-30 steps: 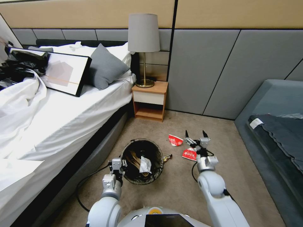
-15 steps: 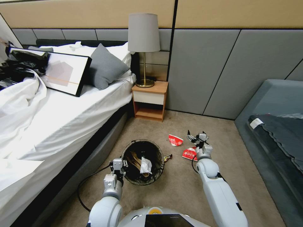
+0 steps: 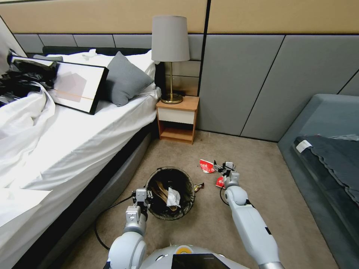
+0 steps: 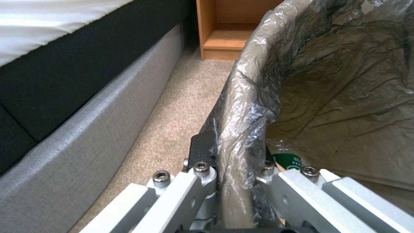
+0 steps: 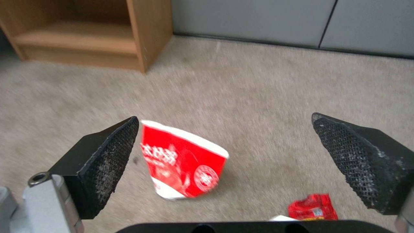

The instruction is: Pick up the trash bin, then pick up the garbage from the floor and place it into the trash bin.

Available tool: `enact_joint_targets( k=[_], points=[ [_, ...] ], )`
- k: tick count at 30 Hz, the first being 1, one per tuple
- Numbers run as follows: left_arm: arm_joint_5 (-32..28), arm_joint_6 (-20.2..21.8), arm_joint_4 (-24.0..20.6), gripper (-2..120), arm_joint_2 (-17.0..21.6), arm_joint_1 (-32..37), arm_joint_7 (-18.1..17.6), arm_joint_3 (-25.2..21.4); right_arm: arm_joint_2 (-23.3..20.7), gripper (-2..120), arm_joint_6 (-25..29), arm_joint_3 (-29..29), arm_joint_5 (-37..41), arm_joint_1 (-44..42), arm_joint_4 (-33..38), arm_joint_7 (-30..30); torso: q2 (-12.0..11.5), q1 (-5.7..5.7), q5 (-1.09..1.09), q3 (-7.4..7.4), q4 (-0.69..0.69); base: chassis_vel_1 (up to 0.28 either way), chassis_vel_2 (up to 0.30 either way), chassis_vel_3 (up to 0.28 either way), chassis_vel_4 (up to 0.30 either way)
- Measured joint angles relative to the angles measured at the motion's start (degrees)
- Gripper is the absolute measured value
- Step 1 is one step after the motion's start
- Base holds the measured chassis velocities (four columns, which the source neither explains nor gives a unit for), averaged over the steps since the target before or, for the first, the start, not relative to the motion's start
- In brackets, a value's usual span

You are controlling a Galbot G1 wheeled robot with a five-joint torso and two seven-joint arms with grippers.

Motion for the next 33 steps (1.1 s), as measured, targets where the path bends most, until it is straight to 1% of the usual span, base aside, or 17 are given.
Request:
enact_joint_targets(
  k=[1, 3, 7, 8, 11, 26, 27, 33],
  points=[
    [0.01, 0.0, 0.04, 2, 0.02, 0.07, -0.01, 0.0, 0.04, 100, 0.2, 0.05, -0.29, 0.62, -1.69, -0.19, 0.0, 0.0, 0.0, 0.0, 0.0, 0.0, 0.0, 0.0, 0.0],
    [0.01, 0.0, 0.04, 2, 0.02, 0.08, -0.02, -0.01, 0.04, 100, 0.29, 0.07, -0.42, 0.8, -2.24, -0.28, 0.0, 0.0, 0.0, 0.0, 0.0, 0.0, 0.0, 0.0, 0.0],
    [0.04, 0.0, 0.07, 2, 0.2, 0.27, -0.04, 0.01, -0.45, 100, 1.41, 0.66, -1.87, 3.63, -10.05, -1.03, 0.0, 0.0, 0.01, 0.0, -0.01, 0.0, 0.0, 0.0, 0.0],
    [0.04, 0.0, 0.07, 2, 0.2, 0.27, -0.04, 0.01, -0.45, 100, 1.41, 0.66, -1.87, 3.63, -10.05, -1.03, 0.0, 0.0, 0.01, 0.0, -0.01, 0.0, 0.0, 0.0, 0.0],
    [0.1, 0.0, 0.13, 2, 0.29, 0.47, -0.06, 0.18, -0.86, 100, 1.95, 0.96, -2.25, 5.41, -14.22, -1.56, 0.0, 0.0, 0.01, 0.0, -0.01, 0.0, 0.0, 0.0, 0.0],
    [0.23, 0.0, 0.03, 2, 0.62, 0.91, -0.12, 0.35, -0.91, 100, 2.6, 1.86, -3.3, 9.96, -22.78, -2.91, 0.0, 0.0, 0.0, 0.0, 0.0, 0.0, 0.0, 0.0, 0.0],
    [0.27, 0.0, 0.01, 2, 0.58, 0.95, -0.13, 0.37, -0.78, 100, 2.49, 2.0, -3.13, 10.43, -24.0, -3.13, 0.0, 0.0, 0.0, 0.0, 0.0, 0.0, 0.0, 0.0, 0.0],
    [0.5, -0.02, 0.02, 2, 0.57, 1.12, -0.16, 0.4, -0.54, 100, 1.07, 2.34, -2.81, 10.85, -25.84, -3.6, 0.0, 0.0, 0.0, 0.0, 0.0, 0.0, 0.0, 0.0, 0.0]
  ],
)
